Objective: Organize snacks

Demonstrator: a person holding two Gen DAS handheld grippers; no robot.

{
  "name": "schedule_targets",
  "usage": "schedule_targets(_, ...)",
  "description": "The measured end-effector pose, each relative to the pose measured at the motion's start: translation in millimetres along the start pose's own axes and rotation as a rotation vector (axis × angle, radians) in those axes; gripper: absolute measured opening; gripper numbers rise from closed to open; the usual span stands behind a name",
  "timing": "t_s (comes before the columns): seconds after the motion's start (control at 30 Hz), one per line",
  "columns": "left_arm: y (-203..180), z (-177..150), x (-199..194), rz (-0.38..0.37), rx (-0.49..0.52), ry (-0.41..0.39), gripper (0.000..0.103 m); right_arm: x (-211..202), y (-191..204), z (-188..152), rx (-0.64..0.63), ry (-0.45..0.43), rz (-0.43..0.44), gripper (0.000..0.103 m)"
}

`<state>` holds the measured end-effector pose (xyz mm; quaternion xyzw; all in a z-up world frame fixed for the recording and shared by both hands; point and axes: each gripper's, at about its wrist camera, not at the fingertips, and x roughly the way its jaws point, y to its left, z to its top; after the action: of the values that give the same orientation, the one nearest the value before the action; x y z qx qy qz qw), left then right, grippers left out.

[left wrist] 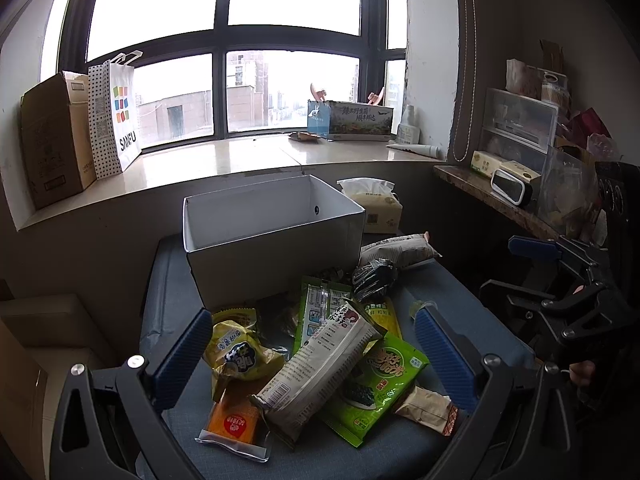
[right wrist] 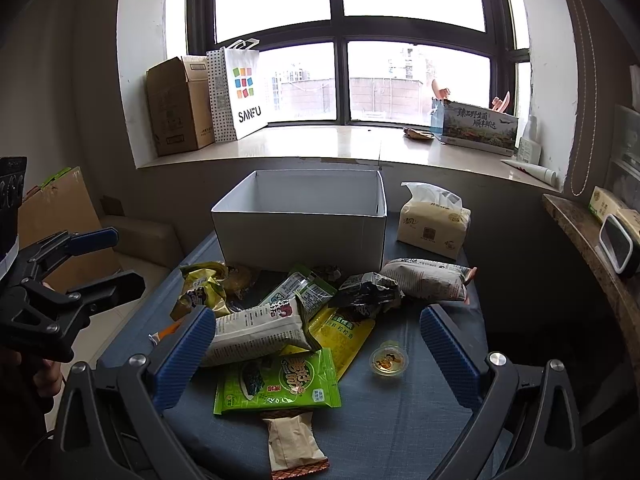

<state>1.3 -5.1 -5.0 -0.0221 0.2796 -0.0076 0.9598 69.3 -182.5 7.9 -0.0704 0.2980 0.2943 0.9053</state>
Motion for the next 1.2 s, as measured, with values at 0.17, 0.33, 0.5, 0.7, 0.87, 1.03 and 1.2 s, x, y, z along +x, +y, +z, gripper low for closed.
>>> schedule_targets(0.17, 0.0, -0.4, 0.1, 0.0, 0.001, 0.0, 0.103, 0.7, 0.3, -0.4, -0.002, 0.002, 0.0, 0.103)
schedule_targets(0.33, -0.9, -1.3, 0.1, 0.0, 0.002, 0.001, 0.103, 0.5, 0.7, -0.7, -0.002, 0.001, -0.001, 0.103)
schedule_targets(0.5, -2.0, -1.7, 0.7, 0.0, 0.003, 0.003, 0.103, 0.7, 0.8, -0.8, -0.002, 0.001, 0.0, 0.103)
schedule_targets(0.7, -2.3, -2.6, 0.9, 0.001, 0.002, 0.004, 0.103, 1.2, 0.7, -1.8, -0.003, 0.004, 0.0, 0.103)
schedule_targets(0.87, -2.5, -3.3, 1.3, 0.0, 0.004, 0.005, 0.103, 1.2, 0.8, -1.7, -0.002, 0.004, -0.002, 0.103)
schedule_targets(1.03, -2.6, -3.5, 1.8, -0.002, 0.004, 0.006, 0.103, 1.3, 0.7, -1.9, -0.003, 0.005, -0.001, 0.103)
schedule_targets(1.2, -2.2, -3.0, 2.5, -0.003, 0.007, 0.011, 0.103, 1.2, 0.6, -1.5, -0.003, 0.004, -0.001, 0.103)
